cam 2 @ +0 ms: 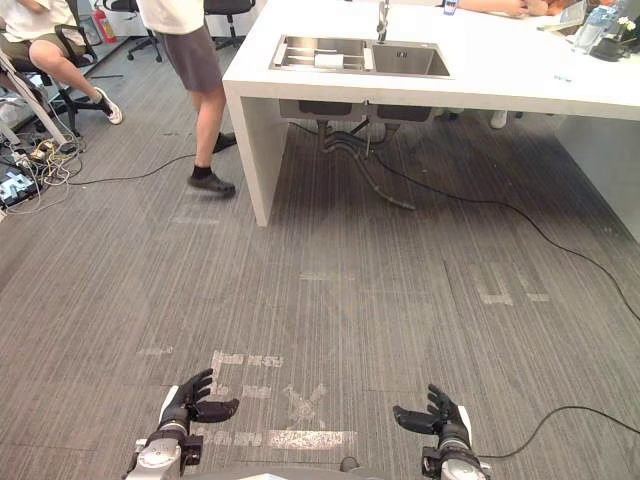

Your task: Walk over to the sink, pick up the cup, carry it to the dishwasher, place the cup inside the dishwasher, then close the dishwasher door

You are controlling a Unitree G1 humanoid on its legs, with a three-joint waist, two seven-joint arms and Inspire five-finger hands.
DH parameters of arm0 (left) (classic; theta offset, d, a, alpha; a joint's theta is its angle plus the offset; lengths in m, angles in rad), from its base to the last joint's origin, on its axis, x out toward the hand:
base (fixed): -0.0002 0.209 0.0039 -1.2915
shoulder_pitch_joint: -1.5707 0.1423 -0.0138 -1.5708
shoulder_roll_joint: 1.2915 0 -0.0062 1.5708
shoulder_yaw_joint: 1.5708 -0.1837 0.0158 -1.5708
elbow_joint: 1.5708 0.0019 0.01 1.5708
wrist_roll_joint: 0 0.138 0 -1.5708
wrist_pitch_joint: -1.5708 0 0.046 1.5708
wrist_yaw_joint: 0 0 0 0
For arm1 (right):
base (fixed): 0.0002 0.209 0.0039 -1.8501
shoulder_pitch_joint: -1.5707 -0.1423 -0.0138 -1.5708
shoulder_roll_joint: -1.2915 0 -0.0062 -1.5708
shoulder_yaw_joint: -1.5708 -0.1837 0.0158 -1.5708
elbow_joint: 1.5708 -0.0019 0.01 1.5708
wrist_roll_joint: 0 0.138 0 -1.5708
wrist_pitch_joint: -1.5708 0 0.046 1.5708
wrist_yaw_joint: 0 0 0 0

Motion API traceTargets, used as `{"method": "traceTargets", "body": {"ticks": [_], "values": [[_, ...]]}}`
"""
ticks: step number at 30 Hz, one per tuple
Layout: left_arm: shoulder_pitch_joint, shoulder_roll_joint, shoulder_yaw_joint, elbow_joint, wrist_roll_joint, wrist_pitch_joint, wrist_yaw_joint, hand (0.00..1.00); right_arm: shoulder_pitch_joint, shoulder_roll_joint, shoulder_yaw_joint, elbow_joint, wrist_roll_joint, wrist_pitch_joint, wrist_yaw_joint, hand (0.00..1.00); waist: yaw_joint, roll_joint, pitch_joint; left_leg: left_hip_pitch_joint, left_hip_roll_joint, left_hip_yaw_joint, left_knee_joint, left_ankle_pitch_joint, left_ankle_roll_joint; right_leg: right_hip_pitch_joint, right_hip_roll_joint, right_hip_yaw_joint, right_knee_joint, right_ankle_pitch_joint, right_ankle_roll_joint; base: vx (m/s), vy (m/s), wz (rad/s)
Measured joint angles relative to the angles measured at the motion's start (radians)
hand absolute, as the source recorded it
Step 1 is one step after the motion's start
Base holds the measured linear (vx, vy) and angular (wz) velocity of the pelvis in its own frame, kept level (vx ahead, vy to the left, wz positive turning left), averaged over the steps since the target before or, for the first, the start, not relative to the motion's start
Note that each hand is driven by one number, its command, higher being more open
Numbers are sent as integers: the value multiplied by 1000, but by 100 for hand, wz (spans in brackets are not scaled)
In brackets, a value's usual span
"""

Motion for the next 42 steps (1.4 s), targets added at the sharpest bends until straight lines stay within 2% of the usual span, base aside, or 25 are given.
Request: {"method": "traceTargets", "body": {"ticks": [2, 9, 27, 29, 30, 32, 33, 35, 36, 38, 39, 40, 42], "values": [[-5, -1, 14, -10, -2, -4, -12, 90, -11, -9, -1, 0, 2, 0, 4, 90, -5, 0, 21, 11, 0, 8, 0, -3, -4, 11, 0, -1, -5, 0, 0, 33, 7, -2], [4, -14, 24, -10, -21, -4, -16, 90, -13, -9, -3, -1, 9, 1, 18, 90, -19, 1, 26, 9, 1, 10, 1, -7, -11, 12, 0, 0, -13, 0, 1, 0, 0, 0], [22, -39, 34, 27, -60, -4, -11, 90, -25, -5, -41, 16, 19, 7, 7, 90, -18, 13, 34, -17, 2, 65, 3, -6, -6, -20, 3, 43, -38, 38, 9, -27, 1, -7], [18, -46, 34, 28, -61, -4, -10, 90, -38, -5, -41, 17, 19, 9, -2, 90, -19, 15, 37, -29, 1, 73, 5, -8, 1, -37, 4, 51, -34, 39, 10, -6, 4, -17], [15, -50, 34, 25, -61, -4, -8, 90, -52, -5, -43, 19, 19, 11, -4, 90, -18, 16, 42, -41, 4, 85, 19, -19, 18, -54, 7, 61, -20, 34, 10, -4, 16, -28], [14, -55, 33, 12, -61, -4, -6, 90, -80, -4, -48, 20, 19, 11, -4, 90, -16, 18, 66, -51, 4, 104, 51, -46, 24, -92, 7, 75, 55, -7, 11, -11, 25, -26], [14, -59, 28, -5, -61, -4, -6, 90, -92, -3, -61, 20, 19, 12, -7, 90, -18, 13, 85, -61, -7, 115, 91, -83, 33, -148, -10, 71, 191, -88, 32, -11, 27, -6], [15, -60, 21, -9, -61, -4, -5, 90, -85, -4, -72, 21, 19, 14, -14, 90, -20, 3, 91, -60, -29, 115, 119, -118, 47, -197, -41, 54, 331, -156, 46, 17, 30, -1], [16, -59, 22, -9, -63, -3, -1, 90, -85, -4, -73, 23, 19, 17, -18, 90, -19, -2, 96, -48, -40, 117, 119, -132, 56, -227, -61, 21, 412, -177, 54, 86, 34, -2], [6, -45, 22, -10, -79, -3, 12, 90, -86, 6, -60, 39, 19, 22, -21, 90, -25, 4, 118, 0, -40, 104, 114, -148, 72, -348, -97, -72, 686, -192, 68, 167, 24, 7], [3, -37, 22, -11, -80, -3, 15, 90, -86, 11, -55, 53, 19, 27, -18, 90, -26, 8, 125, 19, -29, 102, 118, -166, 70, -370, -98, -94, 695, -214, 39, 232, -5, 10], [0, -33, 23, -10, -80, -1, 18, 90, -87, 12, -47, 57, 19, 31, -17, 90, -26, 13, 128, 26, -23, 99, 121, -176, 67, -383, -93, -105, 687, -220, 28, 421, -47, 13], [-42, -23, 30, -4, -81, 0, 34, 90, -94, 6, -35, 57, 19, 34, -10, 90, -51, 46, 156, 61, 44, 63, 117, -207, 36, -455, -43, -147, 555, -204, 11, 451, -98, 41]]}}
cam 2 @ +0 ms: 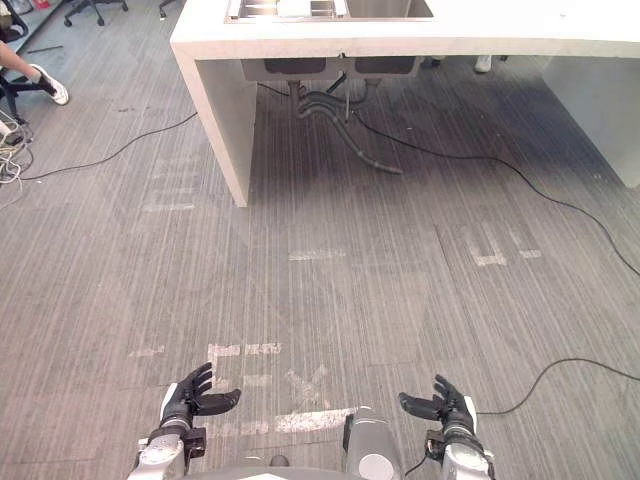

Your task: Walk over to the sink, pick up the cup, carry it to the dishwasher, place the cup inside the dishwasher, then close the dishwasher door

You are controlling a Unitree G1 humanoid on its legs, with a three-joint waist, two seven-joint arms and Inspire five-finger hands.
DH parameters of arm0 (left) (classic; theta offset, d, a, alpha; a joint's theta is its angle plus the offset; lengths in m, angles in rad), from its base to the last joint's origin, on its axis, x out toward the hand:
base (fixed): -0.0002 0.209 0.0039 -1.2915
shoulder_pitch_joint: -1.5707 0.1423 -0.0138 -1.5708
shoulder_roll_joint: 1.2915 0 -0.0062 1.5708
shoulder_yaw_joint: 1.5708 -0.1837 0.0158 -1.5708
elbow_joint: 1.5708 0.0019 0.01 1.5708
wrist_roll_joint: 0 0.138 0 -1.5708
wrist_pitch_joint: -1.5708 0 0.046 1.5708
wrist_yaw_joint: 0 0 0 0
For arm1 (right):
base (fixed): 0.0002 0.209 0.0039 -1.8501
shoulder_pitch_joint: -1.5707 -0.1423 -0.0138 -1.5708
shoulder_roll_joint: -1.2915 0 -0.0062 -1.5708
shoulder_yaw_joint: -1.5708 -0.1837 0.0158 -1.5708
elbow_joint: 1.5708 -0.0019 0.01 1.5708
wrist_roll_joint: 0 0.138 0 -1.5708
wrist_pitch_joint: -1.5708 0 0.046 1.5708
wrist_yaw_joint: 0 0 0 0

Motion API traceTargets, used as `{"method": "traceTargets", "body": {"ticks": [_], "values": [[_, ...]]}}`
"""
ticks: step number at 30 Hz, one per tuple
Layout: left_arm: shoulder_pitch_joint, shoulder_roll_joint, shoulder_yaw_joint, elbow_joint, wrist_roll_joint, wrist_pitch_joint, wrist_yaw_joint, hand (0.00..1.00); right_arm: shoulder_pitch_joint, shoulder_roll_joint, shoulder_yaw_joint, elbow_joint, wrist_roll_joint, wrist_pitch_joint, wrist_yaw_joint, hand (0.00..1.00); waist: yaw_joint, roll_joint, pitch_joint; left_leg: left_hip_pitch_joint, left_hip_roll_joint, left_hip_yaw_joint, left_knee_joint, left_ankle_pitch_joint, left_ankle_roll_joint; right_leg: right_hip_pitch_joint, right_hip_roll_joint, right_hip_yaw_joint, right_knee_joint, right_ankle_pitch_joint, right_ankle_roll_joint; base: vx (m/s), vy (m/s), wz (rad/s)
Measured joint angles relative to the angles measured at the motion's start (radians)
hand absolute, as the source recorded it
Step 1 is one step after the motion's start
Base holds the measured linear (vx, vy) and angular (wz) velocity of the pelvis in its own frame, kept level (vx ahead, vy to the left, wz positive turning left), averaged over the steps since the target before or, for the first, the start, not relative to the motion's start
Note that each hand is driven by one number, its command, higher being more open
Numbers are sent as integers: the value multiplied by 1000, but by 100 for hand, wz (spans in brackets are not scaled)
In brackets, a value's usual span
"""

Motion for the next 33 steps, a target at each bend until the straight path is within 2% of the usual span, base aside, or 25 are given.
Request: {"method": "traceTargets", "body": {"ticks": [1, 2, 4, 5, 6, 7, 9, 10, 11, 13, 15, 17, 19, 20, 21, 22, 23, 24, 25, 26, 27, 28, 29, 30, 33], "values": [[-15, 1, 2, 2, 0, 0, 0, 90, -1, -5, 0, 0, 0, 0, 1, 90, -6, 11, 9, 14, 19, -11, -11, 1, -13, -16, 13, -3, -58, 25, 1, 491, -160, 59], [-37, 4, 3, 3, 0, -1, 1, 90, 0, -17, 0, -1, 0, 0, 1, 90, -16, 9, 14, 47, 39, -22, -45, 2, -22, -36, 22, -5, -209, 112, 6, 651, -234, 63], [-44, 4, 2, 9, 0, -3, 1, 90, 14, -33, -1, -2, 0, 0, -2, 90, -34, -5, 11, 102, 41, -38, -50, -21, -73, -27, 3, 13, -325, 349, -16, 596, -234, 52], [-57, -13, 2, 24, 1, -4, 1, 90, 1, -52, -3, 1, 0, 1, -9, 90, -39, 30, 21, 108, 72, -49, -11, -27, -96, -53, 19, -5, -210, 319, -73, 581, -255, 25], [-73, -19, 2, 32, 1, -5, 0, 90, -11, -53, -3, 0, 0, 0, -13, 90, -37, 32, 19, 74, 80, -56, 95, -1, -139, -61, 16, -11, -122, 235, -100, 568, -266, 15], [-73, -23, 3, 31, 1, -7, 0, 90, -14, -53, -3, 0, 0, 0, -12, 90, -35, 32, 20, 53, 88, -58, 175, 25, -143, -42, 21, -15, -102, 200, -105, 598, -304, 26], [-69, -44, 3, 25, 0, -7, 0, 90, -6, -46, -1, 0, 1, -1, -7, 90, -38, 41, 26, -60, 133, -68, 521, 208, -156, 93, 39, -47, -148, 139, -120, 568, -290, 32], [-48, -57, 3, -28, 0, -7, 0, 90, 0, -37, 1, 0, 3, -6, -10, 90, -27, 44, 28, -148, 184, -49, 767, 223, -163, 205, 71, -58, -227, 133, -127, 684, -310, 9], [-19, -63, 0, -97, 0, -8, 0, 90, 5, -23, 2, -8, 30, -20, -10, 90, -9, 37, 32, -222, 225, 2, 940, 205, -135, 309, 95, -55, -295, 131, -132, 548, -241, -2], [9, -71, -20, -226, 0, -5, 2, 90, 19, -7, 0, -48, 62, -32, -17, 90, 9, 23, 39, -326, 244, 62, 1046, 171, -102, 429, 105, -49, -386, 125, -140, 459, -167, -4], [20, -77, -46, -376, 2, -6, 14, 90, 28, 0, -1, -85, 73, -38, -22, 90, 31, 17, 44, -449, 232, 112, 1022, 130, -87, 513, 110, -46, -468, 123, -141, 567, -125, 5], [19, -81, -56, -537, 14, -8, 22, 90, 25, 10, 0, -87, 73, -39, -21, 90, 48, 0, 53, -515, 144, 152, 764, 100, -52, 587, 87, -43, -518, 99, -131, 464, 2, 0], [18, -89, -65, -656, 76, -9, 42, 90, 33, 10, 1, -78, 72, -40, -20, 90, 65, -11, 58, -525, 42, 144, 401, 139, -57, 632, 58, -31, -523, 56, -109, 450, 76, -20], [18, -103, -66, -729, 118, -9, 59, 90, 44, 4, 2, -73, 70, -40, -20, 90, 81, 4, 51, -523, 3, 113, 145, 219, -72, 659, 56, -13, -527, 24, -85, 537, 137, -36], [18, -107, -66, -781, 148, -10, 76, 90, 51, -2, 9, -58, 68, -40, -20, 90, 88, 18, 45, -528, -6, 95, 51, 251, -71, 684, 66, 3, -529, -2, -61, 553, 166, -47], [10, -98, -66, -820, 178, -10, 95, 90, 52, 2, 21, -33, 64, -37, -20, 90, 91, 15, 41, -521, -20, 80, 78, 339, -32, 725, 55, 19, -532, -30, -40, 720, 228, -46], [1, -86, -66, -871, 204, -6, 110, 90, 69, 10, 35, -17, 59, -37, -19, 90, 99, -19, 21, -519, -55, 62, 121, 387, 28, 737, 16, 39, -505, -53, -3, 628, 209, -35], [-6, -85, -65, -922, 235, -4, 120, 90, 75, 14, 36, -16, 57, -37, -14, 90, 99, -29, 16, -528, -72, 55, 177, 360, 65, 715, -14, 64, -426, -60, 8, 780, 269, -22], [-8, -84, -65, -972, 264, -3, 122, 90, 80, 14, 37, -18, 56, -37, -12, 90, 96, -31, 16, -531, -74, 60, 227, 319, 71, 686, -26, 96, -333, -60, 8, 662, 246, -10], [-18, -63, -65, -1040, 307, -5, 130, 90, 89, 16, 37, -10, 55, -37, -4, 90, 91, -47, 7, -516, -87, 73, 292, 238, 78, 619, -44, 135, -128, -49, 39, 782, 279, 1], [-45, -28, -61, -1069, 348, -5, 147, 90, 95, 21, 37, 3, 47, -36, 8, 90, 82, -68, -4, -472, -113, 76, 310, 181, 88, 551, -76, 157, 83, 24, 204, 638, 206, 8], [-66, -11, -60, -1073, 366, -5, 157, 90, 95, 24, 37, 4, 37, -36, 11, 90, 77, -73, -7, -443, -124, 70, 307, 160, 93, 515, -87, 168, 187, 68, 232, 610, 156, 19], [-103, 4, -60, -1074, 397, -5, 175, 90, 96, 26, 43, 3, 26, -36, 21, 90, 65, -73, -8, -374, -133, 63, 289, 132, 98, 436, -108, 167, 374, 68, 213, 682, 121, 12], [-119, 17, -59, -1084, 417, -5, 198, 90, 86, 26, 76, 0, 17, -36, 36, 90, 56, -72, -8, -263, -135, 58, 219, 115, 95, 352, -135, 123, 494, 27, 135, 556, 88, 5], [-124, 22, -82, -1120, 433, -13, 201, 90, 84, 29, 122, -16, 17, -44, 57, 90, 55, -66, -13, -123, -120, 54, 116, 101, 79, 238, -142, 61, 475, -24, 50, 546, 15, -6]]}}
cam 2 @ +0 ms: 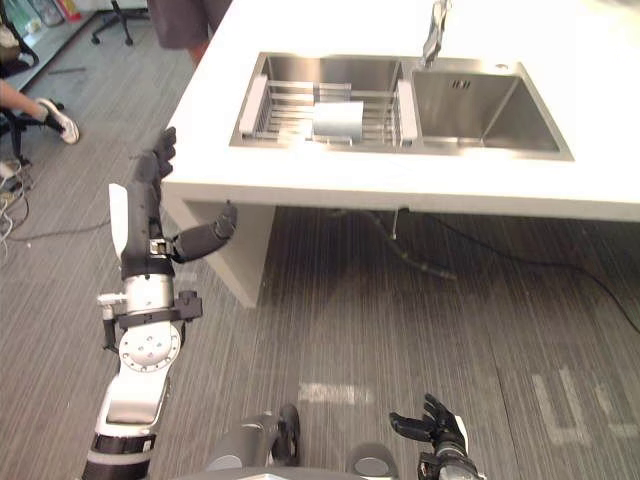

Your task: Walk over to the sink, pick up the cup, carry it to the dishwasher, place the cup inside the dishwasher, then close the dishwasher door

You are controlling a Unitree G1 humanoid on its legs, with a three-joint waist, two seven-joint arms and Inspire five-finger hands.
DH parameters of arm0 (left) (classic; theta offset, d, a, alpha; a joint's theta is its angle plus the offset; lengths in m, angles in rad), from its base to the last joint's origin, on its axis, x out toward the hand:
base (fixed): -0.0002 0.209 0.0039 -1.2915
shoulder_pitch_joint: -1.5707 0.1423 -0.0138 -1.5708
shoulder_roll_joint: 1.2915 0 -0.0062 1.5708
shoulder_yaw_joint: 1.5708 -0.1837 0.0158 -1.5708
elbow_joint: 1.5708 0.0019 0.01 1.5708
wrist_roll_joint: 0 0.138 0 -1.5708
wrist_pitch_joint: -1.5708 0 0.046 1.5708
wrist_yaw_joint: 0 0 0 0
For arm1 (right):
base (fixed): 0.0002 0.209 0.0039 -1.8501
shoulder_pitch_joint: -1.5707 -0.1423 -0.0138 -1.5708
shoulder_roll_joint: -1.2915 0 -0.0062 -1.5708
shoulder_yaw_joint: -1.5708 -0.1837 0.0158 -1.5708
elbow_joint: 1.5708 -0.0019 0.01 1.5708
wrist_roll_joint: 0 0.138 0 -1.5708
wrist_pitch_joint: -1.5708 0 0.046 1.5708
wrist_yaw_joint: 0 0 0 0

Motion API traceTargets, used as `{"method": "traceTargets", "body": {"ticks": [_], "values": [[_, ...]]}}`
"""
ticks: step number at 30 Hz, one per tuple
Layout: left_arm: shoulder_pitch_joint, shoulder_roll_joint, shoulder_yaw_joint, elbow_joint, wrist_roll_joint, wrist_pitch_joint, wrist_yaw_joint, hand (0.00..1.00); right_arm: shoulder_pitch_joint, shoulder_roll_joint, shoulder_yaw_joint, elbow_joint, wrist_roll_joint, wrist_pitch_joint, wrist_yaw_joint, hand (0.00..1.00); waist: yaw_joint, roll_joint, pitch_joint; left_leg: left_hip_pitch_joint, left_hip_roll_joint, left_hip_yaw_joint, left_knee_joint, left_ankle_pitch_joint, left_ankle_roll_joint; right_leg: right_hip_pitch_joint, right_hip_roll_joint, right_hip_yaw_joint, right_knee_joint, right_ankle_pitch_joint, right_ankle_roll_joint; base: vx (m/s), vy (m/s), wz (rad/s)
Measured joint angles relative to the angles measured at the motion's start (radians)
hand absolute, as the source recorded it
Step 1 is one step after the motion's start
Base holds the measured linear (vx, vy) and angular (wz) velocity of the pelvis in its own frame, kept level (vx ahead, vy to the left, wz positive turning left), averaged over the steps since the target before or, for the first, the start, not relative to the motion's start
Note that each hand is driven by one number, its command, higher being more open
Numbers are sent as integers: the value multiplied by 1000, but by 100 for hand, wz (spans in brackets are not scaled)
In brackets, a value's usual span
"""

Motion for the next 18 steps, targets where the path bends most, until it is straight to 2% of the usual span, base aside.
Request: {"method": "traceTargets", "body": {"ticks": [1, 2, 3, 4, 5, 6, 7, 8, 9, 10, 11, 12, 14, 15, 16, 18], "values": [[-10, 13, -13, -9, 14, -7, -5, 90, -4, 5, 6, -11, -1, -1, 11, 90, -1, 1, 0, 56, 10, -4, -34, -11, -13, -69, 6, -22, -63, -18, -30, 500, -123, 9], [-23, 33, -34, -9, 25, -9, -9, 90, -9, 8, 6, -15, -1, -5, 16, 90, -13, 3, 0, 98, 22, -14, -58, -23, -27, -132, 19, -35, -169, -24, -42, 511, -155, 19], [-29, 43, -47, -8, 26, -9, -13, 90, -13, 7, 6, -15, -2, -5, 18, 90, -23, 8, 3, 114, 32, -22, -65, -32, -36, -154, 35, -35, -240, -22, -44, 519, -209, 35], [-49, 59, -63, 7, 43, -10, -22, 90, -13, 7, 5, -17, -5, -6, 18, 90, -37, 16, 5, 142, 59, -32, -72, -54, -58, -185, 73, -21, -413, 10, -45, 525, -239, 40], [-79, 80, -84, 39, 64, -10, -36, 90, -6, 8, 5, -19, -5, -6, 21, 90, -42, 11, 0, 167, 74, -37, -64, -87, -90, -192, 107, 11, -600, 113, -50, 542, -254, 46], [-92, 88, -97, 61, 74, -12, -42, 90, -1, 6, 5, -20, -5, -7, 22, 90, -52, 11, -1, 178, 79, -48, -47, -110, -105, -175, 117, 25, -630, 225, -61, 578, -266, 36], [-111, 85, -126, 115, 95, -10, -57, 90, -5, -13, -5, -9, -5, -7, 22, 90, -53, 53, -8, 193, 119, -61, -13, -132, -123, -157, 152, 15, -610, 266, -92, 474, -212, 17], [-134, 98, -150, 149, 103, -6, -79, 90, -4, -22, -8, -15, -6, -8, 22, 90, -48, 67, -15, 187, 139, -62, 17, -120, -136, -150, 159, 16, -577, 223, -109, 556, -267, 14], [-167, 108, -185, 180, 106, -2, -98, 90, 3, -24, -16, -19, -6, -6, 22, 90, -53, 67, -15, 190, 141, -66, 54, -100, -143, -141, 150, 4, -535, 178, -117, 497, -267, 41], [-207, 101, -238, 210, 120, 2, -127, 90, 27, -24, -27, -32, -6, 5, 22, 90, -64, 73, -14, 176, 156, -74, 159, -76, -158, -88, 145, -31, -522, 129, -128, 554, -324, 63], [-227, 94, -274, 211, 120, 1, -146, 90, 50, -24, -25, -48, -6, 7, 23, 90, -67, 77, -12, 136, 183, -79, 290, -43, -168, -37, 153, -56, -533, 110, -139, 494, -298, 64], [-258, 85, -321, 207, 121, -3, -169, 90, 88, -18, -17, -91, -4, 8, 27, 90, -59, 77, -11, 51, 235, -74, 526, 24, -165, 47, 170, -73, -588, 93, -156, 363, -232, 33], [-286, 80, -356, 200, 123, -7, -184, 90, 122, -16, -10, -137, 4, 8, 30, 90, -54, 80, -13, -19, 290, -34, 677, 15, -152, 131, 191, -87, -648, 90, -161, 280, -182, 15], [-304, 76, -375, 186, 130, -10, -195, 90, 141, -14, -9, -164, 4, 7, 31, 90, -52, 74, -12, -63, 322, 5, 702, 2, -138, 174, 195, -98, -685, 86, -166, 226, -137, 18], [-312, 73, -385, 178, 137, -14, -200, 90, 148, -14, -9, -171, 4, 6, 31, 90, -52, 73, -16, -85, 330, 21, 688, -7, -130, 189, 195, -103, -701, 83, -168, 189, -77, 21], [-353, 70, -405, 178, 159, -46, -225, 90, 149, -17, -19, -152, 6, 7, 30, 90, -48, 77, -30, -116, 304, 64, 469, -33, -94, 232, 183, -108, -754, 74, -169, 185, -14, 18]]}}
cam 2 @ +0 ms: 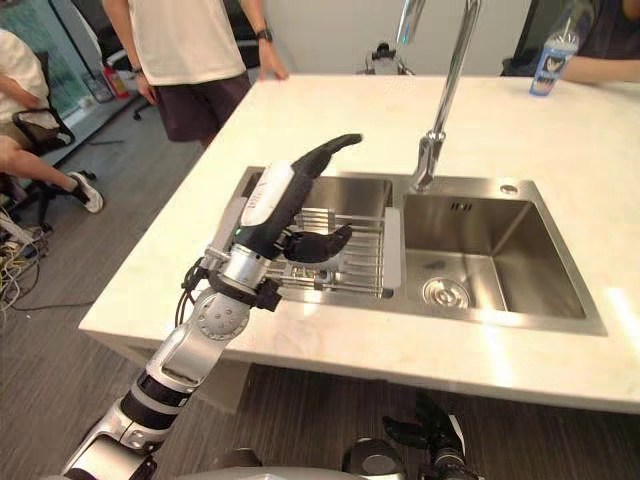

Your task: Walk over to the sink, pick up the cup, carry it to the dishwasher, place the cup inside the dishwasher, then close the dishwasher door

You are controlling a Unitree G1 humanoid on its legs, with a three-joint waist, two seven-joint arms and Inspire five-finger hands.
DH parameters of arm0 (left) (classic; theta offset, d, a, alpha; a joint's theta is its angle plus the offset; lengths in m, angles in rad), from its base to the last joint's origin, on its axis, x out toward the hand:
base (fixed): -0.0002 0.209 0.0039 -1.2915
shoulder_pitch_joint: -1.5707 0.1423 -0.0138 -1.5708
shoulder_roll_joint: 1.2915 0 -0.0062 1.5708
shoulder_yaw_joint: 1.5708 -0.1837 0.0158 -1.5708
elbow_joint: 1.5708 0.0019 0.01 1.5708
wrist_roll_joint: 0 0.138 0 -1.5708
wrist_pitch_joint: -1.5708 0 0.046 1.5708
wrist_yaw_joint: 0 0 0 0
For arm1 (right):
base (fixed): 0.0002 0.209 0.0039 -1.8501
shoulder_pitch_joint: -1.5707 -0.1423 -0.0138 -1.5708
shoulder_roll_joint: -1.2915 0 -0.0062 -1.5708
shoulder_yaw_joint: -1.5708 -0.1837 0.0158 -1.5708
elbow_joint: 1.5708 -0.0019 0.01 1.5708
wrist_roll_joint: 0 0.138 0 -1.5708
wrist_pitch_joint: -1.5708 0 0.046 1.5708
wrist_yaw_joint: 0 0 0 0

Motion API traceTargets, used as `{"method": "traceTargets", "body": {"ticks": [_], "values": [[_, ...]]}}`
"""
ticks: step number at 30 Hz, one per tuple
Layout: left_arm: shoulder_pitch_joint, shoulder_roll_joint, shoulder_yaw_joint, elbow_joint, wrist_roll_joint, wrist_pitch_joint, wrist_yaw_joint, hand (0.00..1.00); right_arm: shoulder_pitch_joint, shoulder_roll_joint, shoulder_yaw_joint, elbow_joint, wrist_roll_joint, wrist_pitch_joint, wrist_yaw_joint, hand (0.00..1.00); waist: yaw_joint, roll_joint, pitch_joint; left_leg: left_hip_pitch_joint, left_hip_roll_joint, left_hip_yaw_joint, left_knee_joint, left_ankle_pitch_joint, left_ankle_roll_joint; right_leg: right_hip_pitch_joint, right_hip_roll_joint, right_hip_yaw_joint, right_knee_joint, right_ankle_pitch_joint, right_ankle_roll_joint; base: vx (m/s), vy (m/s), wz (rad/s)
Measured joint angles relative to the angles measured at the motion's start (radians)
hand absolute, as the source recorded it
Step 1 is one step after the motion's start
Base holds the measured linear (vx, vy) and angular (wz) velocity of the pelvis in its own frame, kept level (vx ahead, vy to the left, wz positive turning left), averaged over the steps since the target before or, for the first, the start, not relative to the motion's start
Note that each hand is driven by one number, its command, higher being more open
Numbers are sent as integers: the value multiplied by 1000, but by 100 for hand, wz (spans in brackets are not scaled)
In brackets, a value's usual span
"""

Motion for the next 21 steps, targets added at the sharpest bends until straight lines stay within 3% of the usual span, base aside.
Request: {"method": "traceTargets", "body": {"ticks": [1, 2, 3, 4, 8, 14, 21], "values": [[-8, 0, 0, 4, 2, -5, -6, 90, -4, -1, -1, 12, 0, 0, 1, 90, 0, -2, -1, 1, -19, -3, -72, -2, -3, 6, -7, -1, -4, -1, 6, 183, 38, 12], [-19, 1, 0, 17, 2, -11, -14, 90, -12, -3, -3, 38, 0, 0, 1, 90, 0, -3, -4, 6, -64, -13, -228, 12, -18, 7, -21, -1, -3, 3, 31, 188, 67, 9], [-33, 1, -1, 46, 2, -12, -27, 90, -14, -6, -9, 61, 0, 0, 1, 90, -2, 9, -11, 10, -98, -28, -380, 119, -25, 2, -18, -1, 8, -4, 45, 198, 75, 5], [-35, 3, -1, 65, 2, -11, -32, 90, -16, -8, -13, 75, -1, 1, 1, 90, -2, 20, -18, 9, -101, -35, -423, 162, -44, -3, -9, 3, 12, -8, 53, 251, 89, -2], [-34, 70, -16, 206, 2, 24, -72, 90, -32, 20, -29, 114, -1, 8, 0, 90, -6, -15, -12, 62, -157, -8, -512, 176, -33, -16, -49, 56, 33, -27, 84, 135, 79, -6], [-13, 144, -62, 266, 1, 31, -142, 90, -63, 22, -26, 161, -3, 8, 1, 90, -8, -18, -13, 103, -192, -8, -633, 230, -24, -8, -62, 83, -22, -14, 104, 23, 35, 5], [12, 184, -61, 314, 1, 30, -158, 90, -79, 21, -24, 192, -12, 8, 1, 90, -31, -20, -14, 118, -191, -6, -720, 277, -26, -8, -50, 82, -78, 23, 106, 2, 1, -1]]}}
